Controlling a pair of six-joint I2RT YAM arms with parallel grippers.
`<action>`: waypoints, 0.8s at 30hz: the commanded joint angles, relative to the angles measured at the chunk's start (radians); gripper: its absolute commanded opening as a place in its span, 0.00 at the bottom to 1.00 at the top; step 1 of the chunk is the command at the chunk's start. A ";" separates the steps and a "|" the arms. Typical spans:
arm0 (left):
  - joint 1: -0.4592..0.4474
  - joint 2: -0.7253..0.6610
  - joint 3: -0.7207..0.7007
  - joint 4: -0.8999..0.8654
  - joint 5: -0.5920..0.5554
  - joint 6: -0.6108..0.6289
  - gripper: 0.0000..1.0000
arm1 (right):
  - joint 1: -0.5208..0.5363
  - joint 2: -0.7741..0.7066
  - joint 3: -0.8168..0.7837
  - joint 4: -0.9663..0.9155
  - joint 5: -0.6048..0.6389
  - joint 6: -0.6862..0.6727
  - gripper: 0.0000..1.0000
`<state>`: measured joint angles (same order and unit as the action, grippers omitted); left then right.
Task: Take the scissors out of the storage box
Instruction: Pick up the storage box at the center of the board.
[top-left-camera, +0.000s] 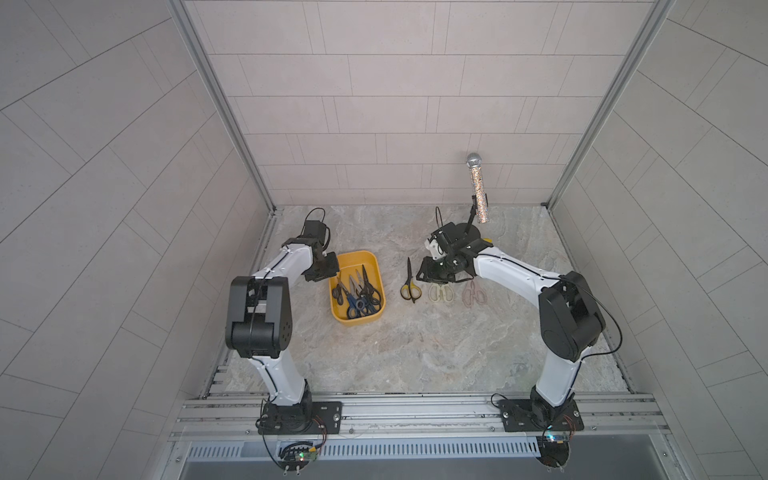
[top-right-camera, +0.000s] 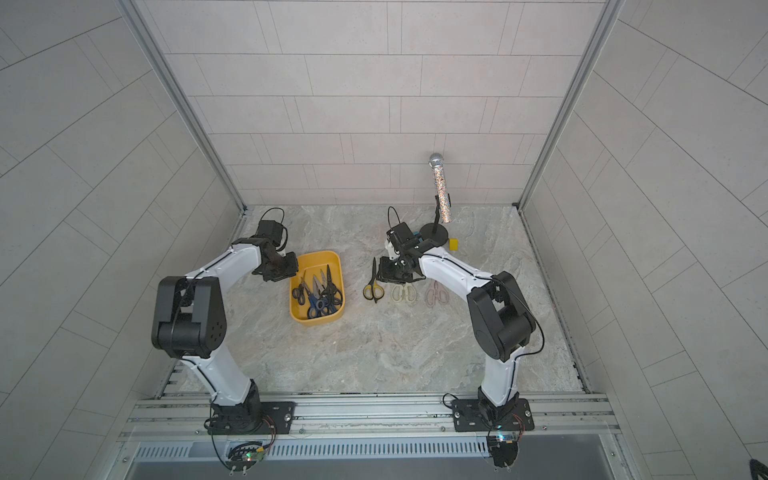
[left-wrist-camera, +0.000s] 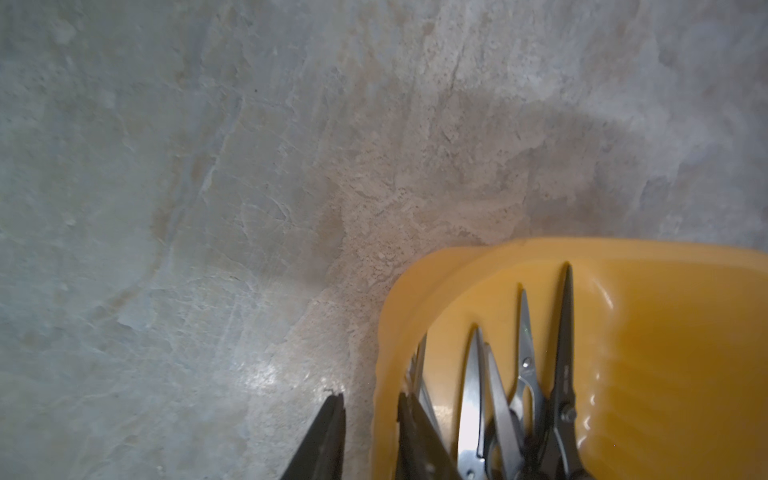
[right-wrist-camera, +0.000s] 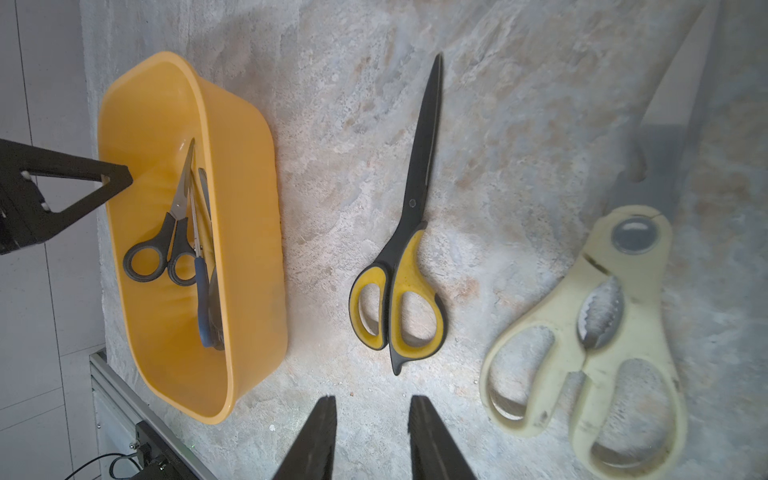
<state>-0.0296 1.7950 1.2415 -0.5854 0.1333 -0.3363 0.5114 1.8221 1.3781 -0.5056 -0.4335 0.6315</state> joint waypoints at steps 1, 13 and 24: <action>-0.006 0.028 0.030 -0.007 -0.016 0.002 0.14 | 0.013 -0.027 0.011 -0.026 0.027 -0.011 0.34; -0.008 -0.022 -0.014 -0.005 -0.035 -0.053 0.00 | 0.193 0.068 0.211 -0.102 0.049 -0.044 0.34; -0.006 -0.255 -0.285 0.294 -0.049 -0.082 0.00 | 0.312 0.269 0.405 -0.095 -0.007 -0.050 0.43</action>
<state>-0.0349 1.6024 1.0119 -0.4171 0.1036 -0.4229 0.8272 2.0560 1.7554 -0.5747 -0.4305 0.5983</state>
